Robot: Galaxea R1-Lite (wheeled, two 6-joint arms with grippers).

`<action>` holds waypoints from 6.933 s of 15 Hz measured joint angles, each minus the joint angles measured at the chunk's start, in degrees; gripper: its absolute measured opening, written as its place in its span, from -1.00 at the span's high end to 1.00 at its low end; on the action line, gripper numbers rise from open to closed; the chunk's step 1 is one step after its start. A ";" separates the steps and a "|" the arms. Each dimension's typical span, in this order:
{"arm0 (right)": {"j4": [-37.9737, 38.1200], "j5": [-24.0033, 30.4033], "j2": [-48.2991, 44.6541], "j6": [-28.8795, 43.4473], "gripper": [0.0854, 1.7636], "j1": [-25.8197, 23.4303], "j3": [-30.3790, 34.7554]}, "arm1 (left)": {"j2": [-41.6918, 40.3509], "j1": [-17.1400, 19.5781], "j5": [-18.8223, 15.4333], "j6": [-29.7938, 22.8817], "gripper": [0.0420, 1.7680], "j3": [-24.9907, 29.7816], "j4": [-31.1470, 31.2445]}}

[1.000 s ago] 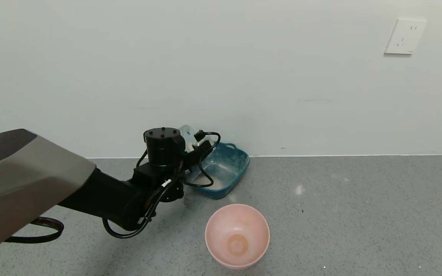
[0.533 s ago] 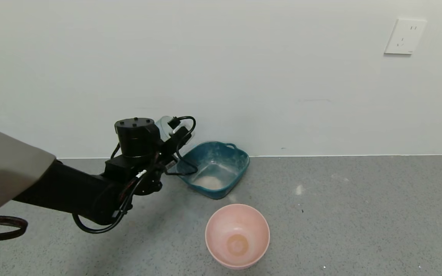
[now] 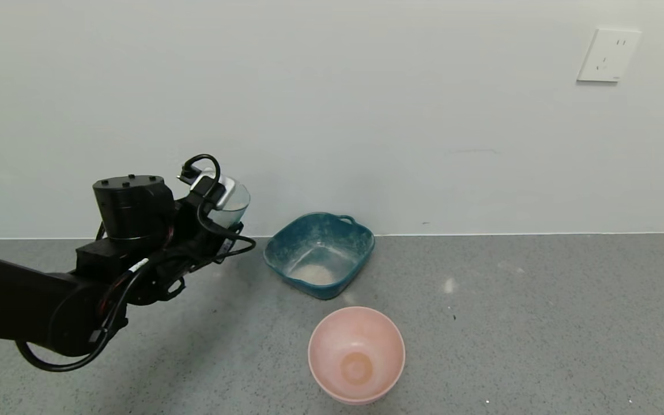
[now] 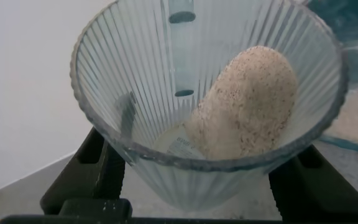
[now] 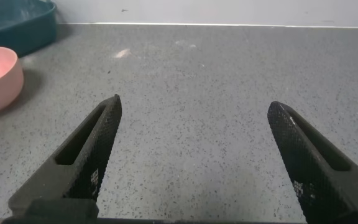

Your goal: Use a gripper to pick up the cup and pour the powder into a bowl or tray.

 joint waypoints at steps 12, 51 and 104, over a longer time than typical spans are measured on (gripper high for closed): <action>0.00 0.00 0.00 -0.02 -0.94 0.00 0.00 | -0.15 13.86 -23.37 -23.89 -0.46 8.05 -6.01; 0.00 -0.02 0.00 -0.02 -0.94 0.00 0.00 | 22.71 12.24 -20.00 -30.55 -0.46 6.51 -19.85; 0.00 -0.02 0.00 -0.02 -0.94 0.00 0.00 | -19.05 12.13 -17.99 -28.17 -0.92 -0.96 28.50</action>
